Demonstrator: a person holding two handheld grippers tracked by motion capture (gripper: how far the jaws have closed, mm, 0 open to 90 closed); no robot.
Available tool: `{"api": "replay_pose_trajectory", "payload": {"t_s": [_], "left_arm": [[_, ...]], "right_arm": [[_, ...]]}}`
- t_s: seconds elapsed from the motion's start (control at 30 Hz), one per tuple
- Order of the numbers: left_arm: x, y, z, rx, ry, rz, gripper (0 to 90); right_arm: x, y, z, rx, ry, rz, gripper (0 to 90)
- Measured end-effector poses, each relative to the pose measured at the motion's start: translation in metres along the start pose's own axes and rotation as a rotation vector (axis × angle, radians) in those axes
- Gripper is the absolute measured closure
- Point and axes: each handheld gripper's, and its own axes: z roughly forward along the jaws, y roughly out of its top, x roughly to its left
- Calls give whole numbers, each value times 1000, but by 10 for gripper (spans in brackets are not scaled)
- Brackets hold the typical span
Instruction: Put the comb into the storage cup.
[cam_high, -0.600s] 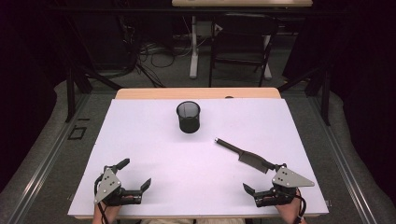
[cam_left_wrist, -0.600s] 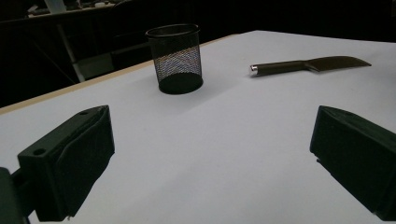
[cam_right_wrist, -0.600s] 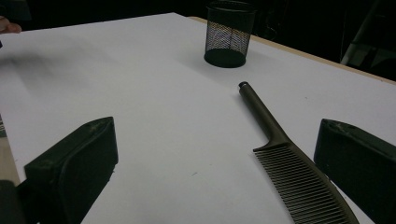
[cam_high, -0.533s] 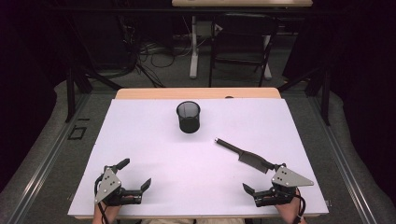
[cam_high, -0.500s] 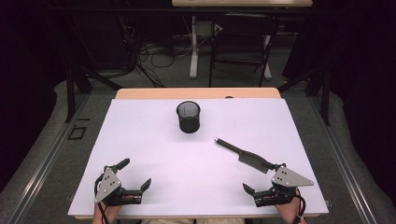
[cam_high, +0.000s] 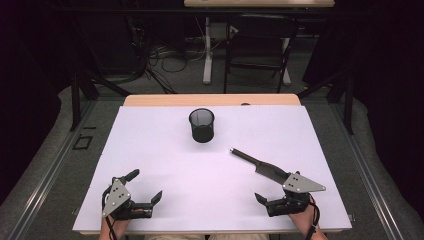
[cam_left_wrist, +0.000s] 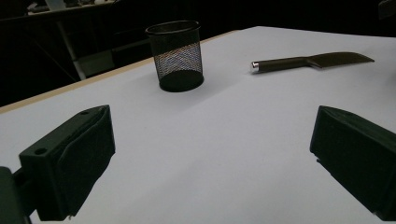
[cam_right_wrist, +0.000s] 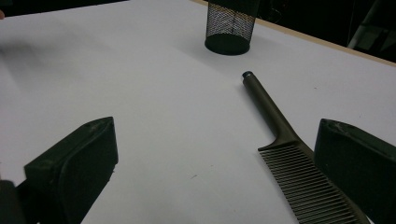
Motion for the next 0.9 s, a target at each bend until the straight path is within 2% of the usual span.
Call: {"api": "replay_pose_trajectory", "payload": {"t_s": [0.33, 0.9], "left_arm": [[0, 0, 0, 3, -1, -4, 1], [1, 0, 1, 2, 10, 3, 1]], "right_arm": [[-2, 8, 18, 47, -11, 14, 0], [-9, 21, 40, 58, 4, 5, 0]]}}
